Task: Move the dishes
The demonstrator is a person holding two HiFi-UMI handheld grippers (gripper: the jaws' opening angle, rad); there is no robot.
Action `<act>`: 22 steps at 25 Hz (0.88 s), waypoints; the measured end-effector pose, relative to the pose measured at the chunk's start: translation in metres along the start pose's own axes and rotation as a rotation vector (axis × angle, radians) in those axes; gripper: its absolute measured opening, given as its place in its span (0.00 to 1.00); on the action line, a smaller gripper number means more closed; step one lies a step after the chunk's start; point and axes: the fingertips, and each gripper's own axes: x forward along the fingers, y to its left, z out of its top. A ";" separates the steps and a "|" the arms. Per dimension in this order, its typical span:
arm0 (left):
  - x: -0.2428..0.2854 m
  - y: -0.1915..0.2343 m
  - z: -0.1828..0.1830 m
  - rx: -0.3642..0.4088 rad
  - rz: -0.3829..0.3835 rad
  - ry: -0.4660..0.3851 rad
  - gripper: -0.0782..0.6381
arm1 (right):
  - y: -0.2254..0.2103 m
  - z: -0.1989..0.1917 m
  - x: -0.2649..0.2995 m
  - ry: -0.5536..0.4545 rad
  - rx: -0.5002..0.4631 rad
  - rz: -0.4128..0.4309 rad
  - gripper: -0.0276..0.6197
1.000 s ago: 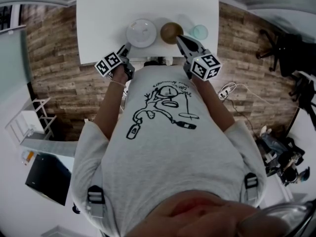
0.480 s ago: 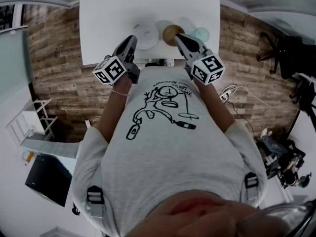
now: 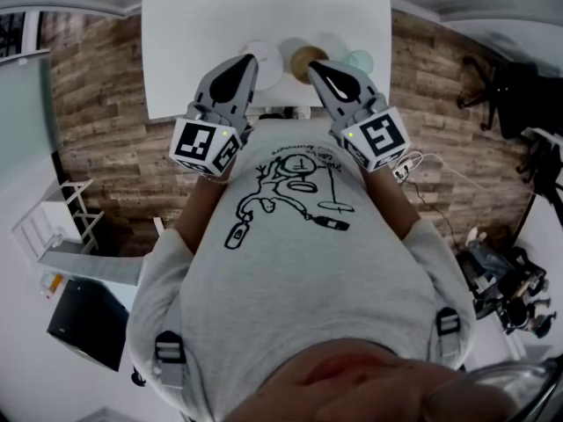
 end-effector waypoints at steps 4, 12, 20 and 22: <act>0.003 -0.022 0.020 0.150 -0.021 -0.001 0.11 | 0.007 0.019 -0.002 -0.035 -0.048 0.000 0.10; 0.004 -0.043 0.044 0.246 -0.059 -0.051 0.11 | 0.016 0.048 -0.009 -0.085 -0.087 -0.018 0.10; 0.008 -0.058 0.046 0.289 -0.094 -0.047 0.11 | 0.019 0.062 -0.016 -0.117 -0.100 -0.030 0.10; 0.010 -0.059 0.047 0.282 -0.106 -0.045 0.11 | 0.018 0.064 -0.016 -0.120 -0.101 -0.035 0.10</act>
